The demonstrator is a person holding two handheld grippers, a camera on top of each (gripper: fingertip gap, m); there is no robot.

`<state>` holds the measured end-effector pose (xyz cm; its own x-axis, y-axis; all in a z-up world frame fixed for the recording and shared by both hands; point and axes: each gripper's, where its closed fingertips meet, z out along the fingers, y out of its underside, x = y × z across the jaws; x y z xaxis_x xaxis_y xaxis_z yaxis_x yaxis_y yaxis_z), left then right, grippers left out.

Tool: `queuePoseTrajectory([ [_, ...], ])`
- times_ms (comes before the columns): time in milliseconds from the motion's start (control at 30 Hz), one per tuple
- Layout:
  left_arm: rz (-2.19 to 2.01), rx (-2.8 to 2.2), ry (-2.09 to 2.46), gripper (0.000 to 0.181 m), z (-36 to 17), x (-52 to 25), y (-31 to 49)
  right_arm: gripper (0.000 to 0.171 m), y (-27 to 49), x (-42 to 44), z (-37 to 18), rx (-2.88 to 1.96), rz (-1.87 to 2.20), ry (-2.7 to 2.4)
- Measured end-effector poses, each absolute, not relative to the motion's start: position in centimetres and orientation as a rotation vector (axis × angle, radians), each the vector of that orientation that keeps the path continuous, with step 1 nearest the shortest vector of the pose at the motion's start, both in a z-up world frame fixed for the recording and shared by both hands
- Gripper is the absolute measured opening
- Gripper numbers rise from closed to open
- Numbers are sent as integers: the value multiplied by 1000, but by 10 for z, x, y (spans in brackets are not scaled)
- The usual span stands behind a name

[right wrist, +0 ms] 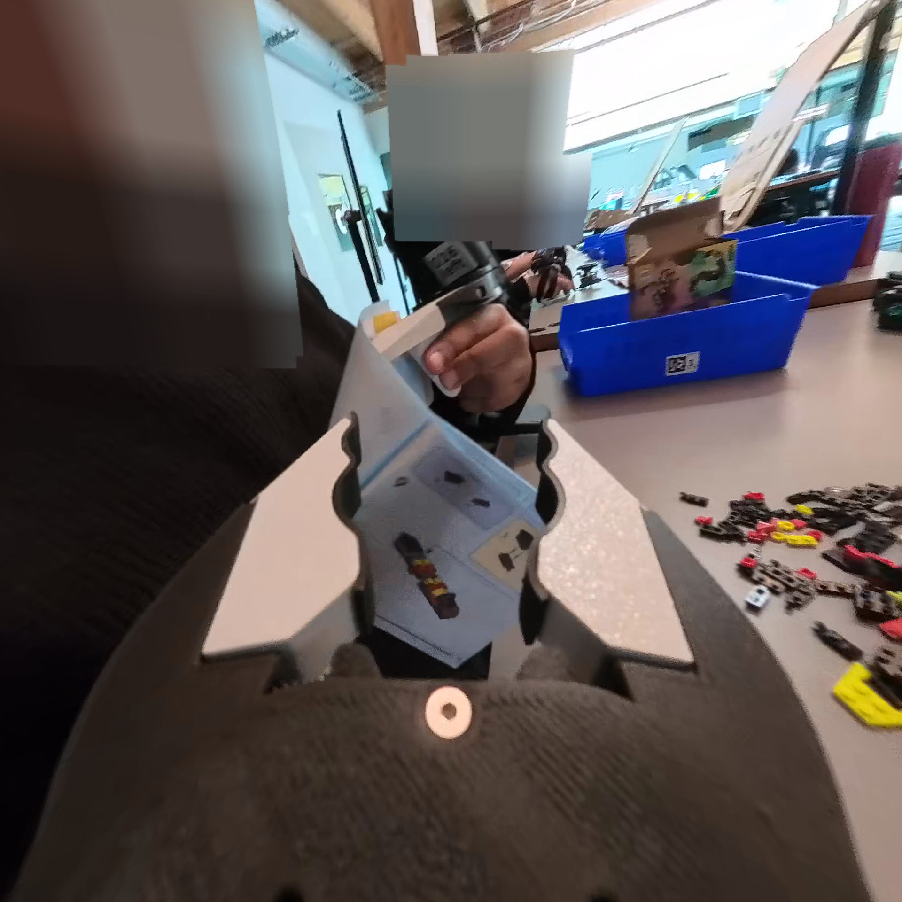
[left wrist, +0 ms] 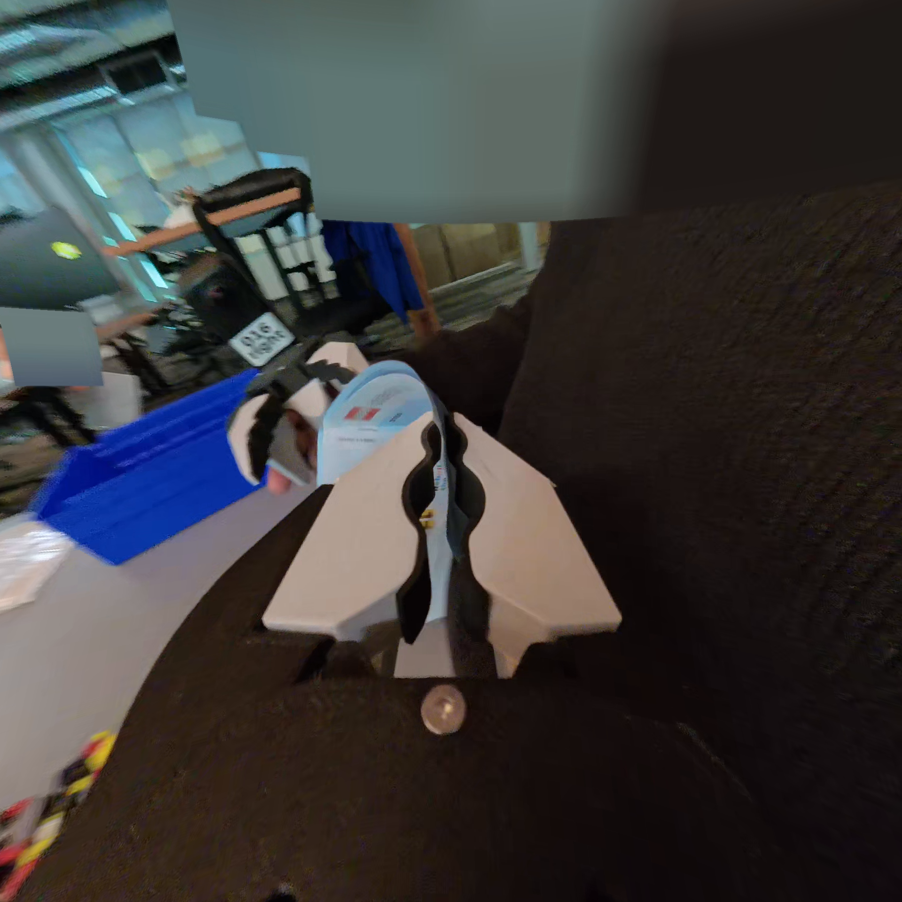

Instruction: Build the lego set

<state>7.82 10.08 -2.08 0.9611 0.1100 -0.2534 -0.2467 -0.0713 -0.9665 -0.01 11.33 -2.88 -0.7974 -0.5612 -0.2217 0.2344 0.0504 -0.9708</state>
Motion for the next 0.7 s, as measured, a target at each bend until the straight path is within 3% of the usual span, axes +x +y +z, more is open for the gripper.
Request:
queuePoseTrajectory([
  [133, -35, -1423, 6, 0, 1, 83, 92, 72, 110, 28, -33, -408, -1713, 1701],
  [233, -160, -1328, -74, 0, 5, 70, 78, 50, 114, 44, -43, -469, -1568, 1724],
  [400, -200, -1339, -116, 0, -1, 59, 61, 11, 128, 29, -33, -558, -1663, 1785],
  [567, -4, -1458, -100, 0, -9, 54, 57, 0, 120, 15, -49, -843, -1767, 2318],
  [700, 186, -1627, -71, 0, -33, 48, 54, 0, 108, -18, -45, -1358, -1946, 2888],
])
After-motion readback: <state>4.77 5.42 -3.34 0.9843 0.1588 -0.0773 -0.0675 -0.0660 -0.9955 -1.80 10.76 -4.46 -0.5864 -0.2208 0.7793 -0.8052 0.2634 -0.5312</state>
